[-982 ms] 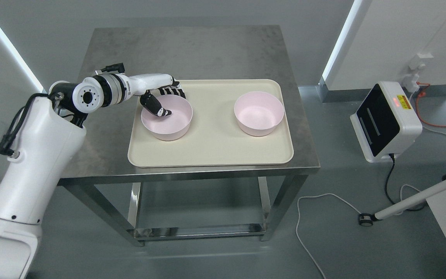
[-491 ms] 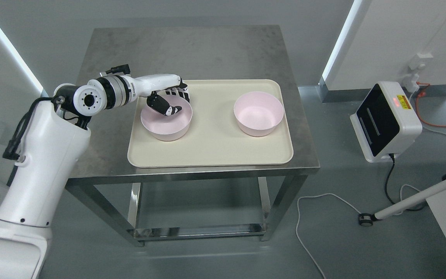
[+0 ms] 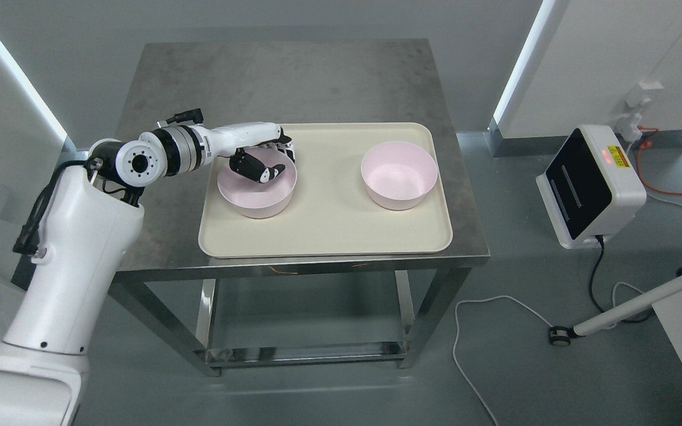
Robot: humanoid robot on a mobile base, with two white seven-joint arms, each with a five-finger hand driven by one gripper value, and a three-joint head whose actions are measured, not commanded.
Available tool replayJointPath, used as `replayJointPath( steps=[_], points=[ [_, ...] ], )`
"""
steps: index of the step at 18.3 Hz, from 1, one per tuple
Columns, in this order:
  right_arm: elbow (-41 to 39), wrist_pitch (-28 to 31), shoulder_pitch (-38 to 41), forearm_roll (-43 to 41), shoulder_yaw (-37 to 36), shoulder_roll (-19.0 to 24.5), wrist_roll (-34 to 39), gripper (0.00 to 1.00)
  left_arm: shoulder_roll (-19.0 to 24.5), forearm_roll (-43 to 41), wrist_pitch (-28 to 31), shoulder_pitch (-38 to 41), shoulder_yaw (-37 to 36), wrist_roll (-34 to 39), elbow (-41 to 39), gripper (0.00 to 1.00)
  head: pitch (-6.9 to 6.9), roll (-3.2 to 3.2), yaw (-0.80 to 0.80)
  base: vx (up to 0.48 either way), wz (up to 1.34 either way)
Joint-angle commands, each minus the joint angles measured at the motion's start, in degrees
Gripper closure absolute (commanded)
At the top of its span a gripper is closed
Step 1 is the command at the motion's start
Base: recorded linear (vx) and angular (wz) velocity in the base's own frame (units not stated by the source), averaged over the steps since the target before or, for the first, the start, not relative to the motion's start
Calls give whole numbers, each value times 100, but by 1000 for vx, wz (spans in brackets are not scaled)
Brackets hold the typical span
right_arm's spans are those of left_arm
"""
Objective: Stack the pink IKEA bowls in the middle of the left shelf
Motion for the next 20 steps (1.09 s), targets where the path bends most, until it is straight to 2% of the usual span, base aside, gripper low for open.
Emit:
replayJointPath(
  steps=[1, 7, 9, 10, 13, 16, 17, 18, 19, 20],
  points=[
    [-193, 14, 167, 0, -62, -100, -1, 0, -500, 6, 104, -280, 184, 1, -77, 100, 0, 0, 0, 0, 0],
    [-193, 13, 167, 0, -62, -100, -1, 0, -931, -3, 219, -843, 44, -183, -95, 100, 0, 0, 0, 0, 0],
    [-193, 5, 167, 0, -62, -100, -1, 0, -932, -29, 227, -905, -53, -184, -77, 100, 0, 0, 0, 0, 0],
    [-193, 5, 167, 0, -62, -100, -1, 0, -819, -38, 219, -905, -36, -201, -69, 100, 0, 0, 0, 0, 0],
    [-193, 14, 167, 0, -62, -100, -1, 0, 129, 23, 105, -721, -1, -201, -60, 99, 0, 0, 0, 0, 0],
    [-193, 14, 167, 0, -62, -100, -1, 0, 447, 15, -229, -414, 60, -201, -77, 95, 0, 0, 0, 0, 0],
    [-193, 5, 167, 0, -70, -100, -1, 0, 526, 15, -247, -334, 69, -192, -95, 85, 0, 0, 0, 0, 0],
    [-193, 5, 167, 0, -62, -100, -1, 0, 527, 6, -247, -325, 61, -166, -95, 68, 0, 0, 0, 0, 0],
    [-193, 5, 167, 0, -62, -100, -1, 0, 545, 6, -247, -316, 17, -175, -130, 48, 0, 0, 0, 0, 0],
    [-193, 13, 167, 0, -62, -100, -1, 0, 545, 6, -247, -316, -1, -192, -191, 37, 0, 0, 0, 0, 0]
  ],
)
